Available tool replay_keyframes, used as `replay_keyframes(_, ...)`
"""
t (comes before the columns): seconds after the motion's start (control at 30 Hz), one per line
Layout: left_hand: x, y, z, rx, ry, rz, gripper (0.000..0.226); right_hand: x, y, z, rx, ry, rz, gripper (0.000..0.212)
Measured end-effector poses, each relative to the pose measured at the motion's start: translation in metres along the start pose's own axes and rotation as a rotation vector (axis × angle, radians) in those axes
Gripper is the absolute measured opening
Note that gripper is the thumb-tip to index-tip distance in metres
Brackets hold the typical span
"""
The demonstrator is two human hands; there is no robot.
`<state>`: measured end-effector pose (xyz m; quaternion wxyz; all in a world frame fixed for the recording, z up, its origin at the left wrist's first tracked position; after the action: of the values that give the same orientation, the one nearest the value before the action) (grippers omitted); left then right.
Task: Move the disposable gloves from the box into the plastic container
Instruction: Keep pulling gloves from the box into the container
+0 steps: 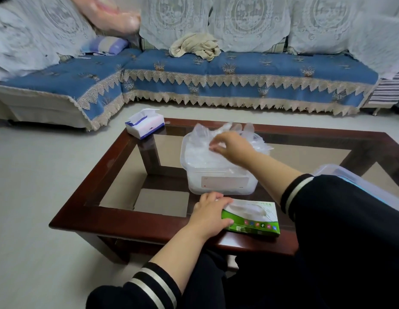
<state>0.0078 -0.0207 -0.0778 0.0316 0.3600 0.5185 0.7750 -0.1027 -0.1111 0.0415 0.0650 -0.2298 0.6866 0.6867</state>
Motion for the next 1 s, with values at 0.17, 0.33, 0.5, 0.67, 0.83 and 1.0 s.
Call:
replay_keyframes(0.17, 0.0, 0.0, -0.002, -0.005, 0.001, -0.023, 0.059, 0.023, -0.034, -0.013, -0.323, -0.142, 0.043, 0.045)
replay_keyframes(0.33, 0.005, 0.015, 0.009, 0.128, -0.064, -0.138, 0.059, 0.026, -0.024, -0.013, -0.224, -0.118, -0.12, 0.049)
replay_keyframes(0.5, 0.033, 0.077, 0.044, 0.932, -0.364, 0.019, 0.02, 0.022, -0.015, -0.014, -0.094, -0.056, -0.228, 0.043)
replay_keyframes(0.67, 0.033, 0.158, -0.009, 0.654, -0.1, 0.266, 0.017, 0.022, -0.017, -0.016, -0.077, -0.033, -0.22, 0.049)
replay_keyframes(0.83, 0.007, 0.151, -0.079, 0.05, 0.141, -0.046, 0.041, 0.029, -0.015, -0.017, 0.014, -0.07, -0.356, 0.054)
replay_keyframes(1.0, 0.004, 0.134, -0.097, -0.123, 0.14, -0.088, 0.055, 0.027, -0.01, -0.013, -0.001, -0.14, -0.329, 0.042)
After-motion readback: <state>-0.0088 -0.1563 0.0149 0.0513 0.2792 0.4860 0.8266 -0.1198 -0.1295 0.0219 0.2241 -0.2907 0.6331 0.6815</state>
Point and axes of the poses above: each hand's wrist, its own z-axis away from the middle knuckle, its own y-axis out of the back of the hand, x = y × z, the point moved 5 cm from there along -z, towards the middle knuckle, and after that the axes turned 7 degrees about -x, right-handed, at the moved point
